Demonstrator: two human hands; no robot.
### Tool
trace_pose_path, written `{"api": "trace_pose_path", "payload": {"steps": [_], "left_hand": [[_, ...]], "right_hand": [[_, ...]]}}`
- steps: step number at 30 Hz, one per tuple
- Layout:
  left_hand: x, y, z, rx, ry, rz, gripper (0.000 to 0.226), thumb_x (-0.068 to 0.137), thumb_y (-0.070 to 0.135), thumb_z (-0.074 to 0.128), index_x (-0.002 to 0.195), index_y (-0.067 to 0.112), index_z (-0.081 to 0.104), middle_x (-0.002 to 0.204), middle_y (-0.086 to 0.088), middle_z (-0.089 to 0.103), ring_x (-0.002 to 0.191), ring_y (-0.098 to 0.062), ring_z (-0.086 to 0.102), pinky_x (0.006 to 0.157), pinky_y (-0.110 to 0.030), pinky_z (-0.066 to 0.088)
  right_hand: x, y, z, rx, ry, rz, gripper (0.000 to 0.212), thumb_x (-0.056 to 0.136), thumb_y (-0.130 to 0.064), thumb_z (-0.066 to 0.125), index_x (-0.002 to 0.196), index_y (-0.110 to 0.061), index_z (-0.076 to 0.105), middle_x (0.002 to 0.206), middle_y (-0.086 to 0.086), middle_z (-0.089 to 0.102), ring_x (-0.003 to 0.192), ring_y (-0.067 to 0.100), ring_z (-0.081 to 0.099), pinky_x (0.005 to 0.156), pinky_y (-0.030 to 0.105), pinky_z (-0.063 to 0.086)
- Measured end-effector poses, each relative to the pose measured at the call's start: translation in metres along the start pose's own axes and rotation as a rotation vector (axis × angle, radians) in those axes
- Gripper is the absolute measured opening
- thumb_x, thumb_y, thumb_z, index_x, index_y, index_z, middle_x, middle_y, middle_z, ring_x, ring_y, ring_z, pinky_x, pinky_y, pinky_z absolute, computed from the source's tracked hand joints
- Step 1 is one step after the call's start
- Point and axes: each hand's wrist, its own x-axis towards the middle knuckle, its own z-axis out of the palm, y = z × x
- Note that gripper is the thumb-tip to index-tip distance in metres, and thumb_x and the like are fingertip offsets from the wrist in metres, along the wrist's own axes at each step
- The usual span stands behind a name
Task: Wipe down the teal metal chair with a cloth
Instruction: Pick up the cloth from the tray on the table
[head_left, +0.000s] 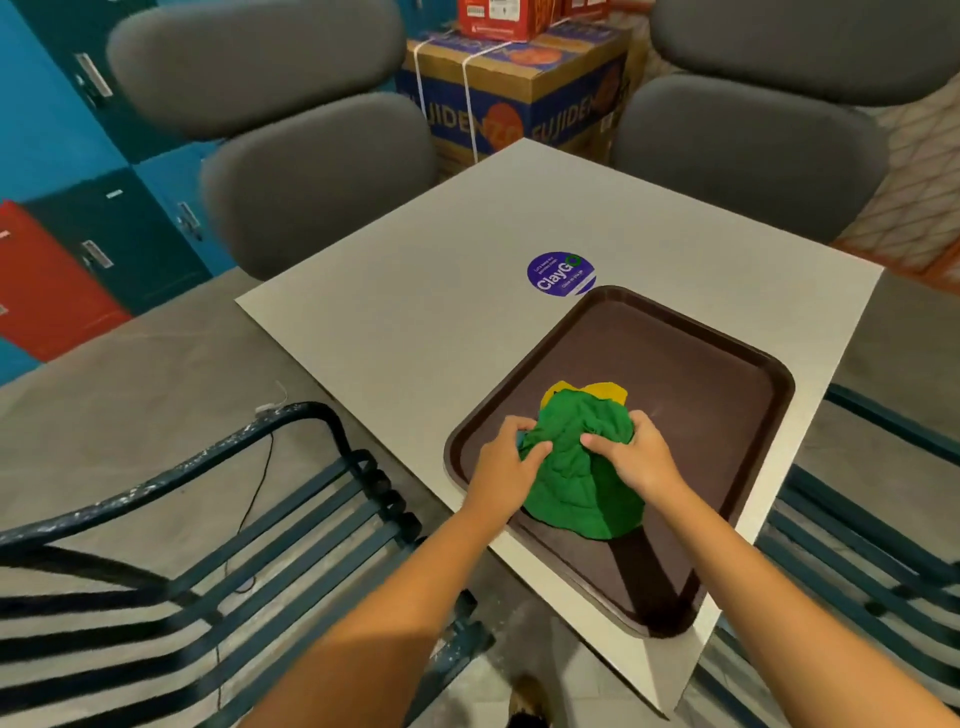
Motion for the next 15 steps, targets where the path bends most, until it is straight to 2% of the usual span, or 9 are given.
{"api": "trace_pose_path", "payload": {"steps": [1,3,6,9,11,13,15], "left_hand": [[-0.005,0.000,-0.008,-0.015,0.016,0.012,0.031,0.091,0.024,0.055,0.119,0.014,0.047,0.112,-0.009,0.062,0.083,-0.009,0.056,0.059,-0.010,0.045],[-0.019,0.001,-0.027,-0.056,0.052,0.038,0.035,0.090,0.026,0.057,0.122,0.017,0.047,0.115,-0.007,0.061,0.089,-0.009,0.056,0.069,-0.015,0.047],[-0.045,-0.003,-0.056,-0.184,0.107,0.021,0.039,0.089,0.034,0.057,0.125,0.026,0.046,0.117,-0.004,0.058,0.095,-0.012,0.057,0.079,-0.024,0.050],[-0.073,-0.015,-0.091,-0.285,0.142,-0.033,0.036,0.092,0.045,0.044,0.127,0.034,0.044,0.113,0.003,0.054,0.101,-0.013,0.054,0.082,-0.026,0.049],[-0.093,-0.029,-0.118,-0.328,0.128,-0.107,0.035,0.093,0.050,0.035,0.120,0.035,0.052,0.120,0.004,0.055,0.113,-0.017,0.051,0.097,-0.034,0.044],[-0.116,-0.046,-0.143,-0.364,0.093,-0.160,0.032,0.093,0.045,0.034,0.107,0.034,0.061,0.122,0.001,0.058,0.112,-0.019,0.054,0.099,-0.039,0.044],[-0.144,-0.064,-0.166,-0.317,0.081,-0.144,0.028,0.095,0.035,0.039,0.111,0.029,0.061,0.122,0.002,0.058,0.109,-0.016,0.055,0.096,-0.033,0.047]], "right_hand": [[-0.006,-0.004,0.007,0.014,0.007,-0.032,0.036,0.080,-0.013,0.069,0.109,-0.007,0.048,0.102,0.007,0.057,0.103,0.029,0.057,0.080,0.034,0.045],[-0.023,-0.013,0.025,0.047,0.008,-0.094,0.040,0.082,-0.009,0.066,0.117,-0.009,0.046,0.107,0.009,0.059,0.104,0.029,0.057,0.087,0.040,0.047],[-0.049,-0.026,0.055,0.077,0.016,-0.147,0.041,0.086,-0.007,0.060,0.123,-0.011,0.042,0.103,0.004,0.054,0.100,0.023,0.054,0.086,0.034,0.045],[-0.078,-0.033,0.095,0.103,-0.003,-0.144,0.040,0.090,-0.007,0.052,0.128,-0.012,0.038,0.105,0.005,0.052,0.102,0.025,0.051,0.088,0.037,0.044],[-0.100,-0.035,0.125,0.111,-0.015,-0.103,0.039,0.091,-0.007,0.050,0.128,-0.012,0.038,0.109,0.009,0.053,0.104,0.029,0.053,0.092,0.044,0.045],[-0.123,-0.034,0.154,0.132,-0.020,-0.051,0.036,0.090,-0.008,0.052,0.124,-0.010,0.040,0.111,0.011,0.056,0.102,0.031,0.055,0.092,0.047,0.047],[-0.150,-0.032,0.182,0.193,-0.031,-0.024,0.032,0.086,-0.005,0.055,0.116,-0.007,0.044,0.106,0.012,0.059,0.095,0.029,0.058,0.082,0.042,0.051]]}}
